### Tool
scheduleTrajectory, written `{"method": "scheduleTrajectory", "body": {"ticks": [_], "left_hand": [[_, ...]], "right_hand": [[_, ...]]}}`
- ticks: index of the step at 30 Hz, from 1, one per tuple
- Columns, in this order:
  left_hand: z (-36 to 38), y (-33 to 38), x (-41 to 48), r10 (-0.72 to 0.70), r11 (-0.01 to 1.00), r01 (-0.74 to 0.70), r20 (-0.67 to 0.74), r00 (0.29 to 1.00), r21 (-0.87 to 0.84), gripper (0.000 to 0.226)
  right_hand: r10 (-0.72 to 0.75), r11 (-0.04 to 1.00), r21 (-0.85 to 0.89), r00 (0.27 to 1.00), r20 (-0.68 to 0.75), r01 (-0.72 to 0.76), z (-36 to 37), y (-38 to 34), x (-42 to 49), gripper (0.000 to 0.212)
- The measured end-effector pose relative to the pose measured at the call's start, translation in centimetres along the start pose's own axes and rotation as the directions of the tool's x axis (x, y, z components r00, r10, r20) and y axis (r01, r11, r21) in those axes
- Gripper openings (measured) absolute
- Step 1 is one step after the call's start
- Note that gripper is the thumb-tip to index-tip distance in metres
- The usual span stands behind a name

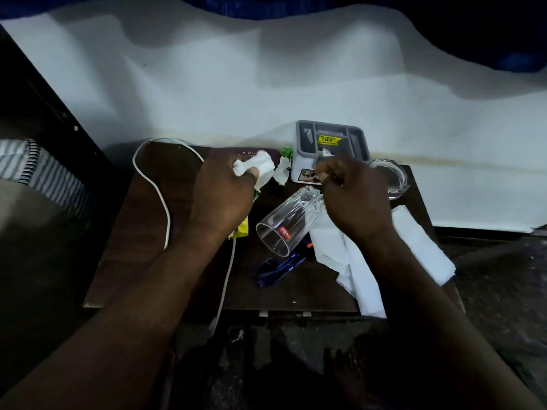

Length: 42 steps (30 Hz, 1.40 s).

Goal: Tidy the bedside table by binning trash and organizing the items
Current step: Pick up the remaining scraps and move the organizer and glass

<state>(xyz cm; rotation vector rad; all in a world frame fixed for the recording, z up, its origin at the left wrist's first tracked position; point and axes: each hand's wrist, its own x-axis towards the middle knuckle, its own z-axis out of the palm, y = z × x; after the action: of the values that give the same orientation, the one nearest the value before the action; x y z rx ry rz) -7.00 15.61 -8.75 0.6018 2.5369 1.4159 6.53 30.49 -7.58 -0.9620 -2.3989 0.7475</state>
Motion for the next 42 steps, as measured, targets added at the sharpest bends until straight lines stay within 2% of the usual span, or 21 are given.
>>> {"method": "scheduleTrajectory", "body": {"ticks": [3,8,12,16,20,23,26,29,32,34,36,39,42], "left_hand": [[-0.2,0.1,0.1,-0.068,0.991,0.070,0.020,0.997,-0.111,0.016],[-0.1,0.7,0.1,-0.080,0.996,0.079,-0.018,0.997,-0.049,0.019],[0.1,0.8,0.0,-0.056,0.994,0.057,0.011,0.998,-0.091,0.013],[0.4,0.5,-0.5,0.021,0.979,-0.002,0.092,0.996,-0.205,0.037],[0.8,1.0,-1.0,0.013,0.973,0.003,0.068,0.998,-0.230,0.033],[1.0,1.5,-1.1,0.002,0.961,0.008,0.036,0.999,-0.278,0.020],[1.4,2.3,-1.0,-0.046,0.931,0.056,0.037,0.998,-0.362,0.015],[1.7,2.8,-0.9,-0.062,0.912,0.065,0.020,0.998,-0.406,0.021],[2.1,2.4,-0.7,-0.055,0.910,0.055,0.012,0.998,-0.412,0.040],[2.5,2.1,-0.6,-0.024,0.930,0.033,0.028,0.999,-0.365,0.045],[2.7,2.2,-0.6,-0.016,0.949,0.032,0.053,0.998,-0.314,0.025],[2.7,2.4,-0.9,-0.034,0.961,0.050,0.062,0.997,-0.272,0.028],[2.7,2.5,-1.0,-0.054,0.957,0.072,0.070,0.996,-0.282,0.019]], "right_hand": [[0.048,0.999,-0.015,0.997,-0.062,-0.049,-1.0,0.5,0.3,0.019],[0.140,0.989,-0.028,0.983,-0.115,-0.144,-2.4,1.1,0.8,0.020],[0.143,0.987,-0.070,0.989,-0.044,-0.146,-2.3,1.3,0.6,0.036],[0.187,0.982,-0.038,0.982,0.032,-0.186,-2.0,1.7,0.2,0.055],[0.207,0.978,-0.036,0.975,0.082,-0.204,-1.7,2.2,0.4,0.065],[0.214,0.977,-0.006,0.976,0.047,-0.214,-1.8,2.4,0.5,0.056],[0.244,0.970,0.007,0.970,-0.005,-0.244,-2.1,2.7,0.4,0.048],[0.255,0.967,0.002,0.966,-0.038,-0.255,-1.9,3.2,0.4,0.034],[0.261,0.964,-0.036,0.963,-0.068,-0.264,-1.6,3.4,0.7,0.022],[0.293,0.956,0.011,0.954,-0.058,-0.293,-1.4,3.7,0.8,0.021],[0.327,0.943,0.076,0.944,-0.032,-0.324,-1.4,3.8,0.7,0.018],[0.356,0.923,0.171,0.934,-0.039,-0.345,-1.4,3.9,0.7,0.011],[0.386,0.893,0.268,0.921,-0.046,-0.361,-1.3,3.8,0.5,0.011]]}}
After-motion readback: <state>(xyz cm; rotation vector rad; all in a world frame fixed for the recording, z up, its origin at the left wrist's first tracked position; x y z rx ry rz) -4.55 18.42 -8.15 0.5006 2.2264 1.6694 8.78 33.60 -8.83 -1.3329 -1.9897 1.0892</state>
